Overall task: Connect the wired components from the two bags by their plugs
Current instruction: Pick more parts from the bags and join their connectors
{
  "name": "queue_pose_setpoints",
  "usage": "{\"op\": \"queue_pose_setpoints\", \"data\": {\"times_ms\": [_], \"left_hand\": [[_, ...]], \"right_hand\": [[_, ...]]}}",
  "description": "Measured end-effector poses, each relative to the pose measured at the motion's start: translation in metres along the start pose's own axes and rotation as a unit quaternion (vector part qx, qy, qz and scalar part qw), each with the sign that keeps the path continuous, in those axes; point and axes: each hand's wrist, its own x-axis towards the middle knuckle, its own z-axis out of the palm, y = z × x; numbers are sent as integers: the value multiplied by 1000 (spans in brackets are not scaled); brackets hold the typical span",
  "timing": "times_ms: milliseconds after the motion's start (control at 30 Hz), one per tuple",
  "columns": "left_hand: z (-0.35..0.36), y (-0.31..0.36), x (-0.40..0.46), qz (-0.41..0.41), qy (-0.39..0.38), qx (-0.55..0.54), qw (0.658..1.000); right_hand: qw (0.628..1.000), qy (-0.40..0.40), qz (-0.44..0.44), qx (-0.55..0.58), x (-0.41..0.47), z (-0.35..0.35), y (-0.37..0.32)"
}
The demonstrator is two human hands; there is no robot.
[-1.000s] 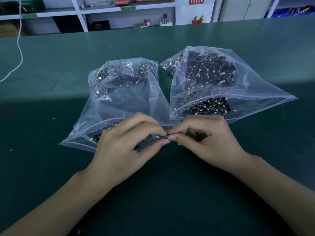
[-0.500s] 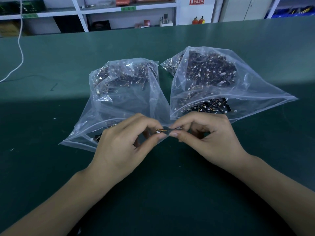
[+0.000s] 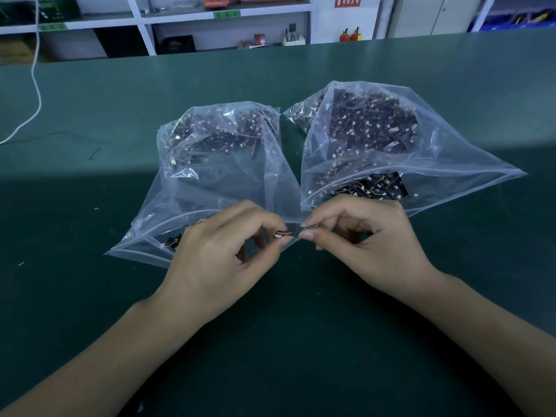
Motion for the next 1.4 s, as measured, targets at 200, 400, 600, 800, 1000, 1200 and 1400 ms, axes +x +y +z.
{"op": "queue_pose_setpoints", "data": {"times_ms": [200, 400, 600, 800, 1000, 1200, 1400], "left_hand": [[0, 0, -1, 8, -3, 9, 1000], [-1, 0, 0, 7, -8, 16, 1000], [-2, 2, 0, 11, -6, 21, 1000], [-2, 3, 0, 16, -12, 18, 1000], [-6, 2, 1, 30, 19, 63, 997], [-5, 0, 2, 34, 46, 97, 994], [-7, -7, 4, 34, -14, 130, 991]], "right_hand": [[1000, -20, 10, -1, -1, 1, 1], [1000, -27, 12, -4, -1, 1, 2], [999, -31, 14, 4, -2, 1, 2], [997, -63, 40, 22, -3, -3, 7], [996, 26, 89, -7, 3, -20, 20], [974, 115, 160, -114, 8, -42, 38], [919, 137, 158, -333, 7, -51, 42]]}}
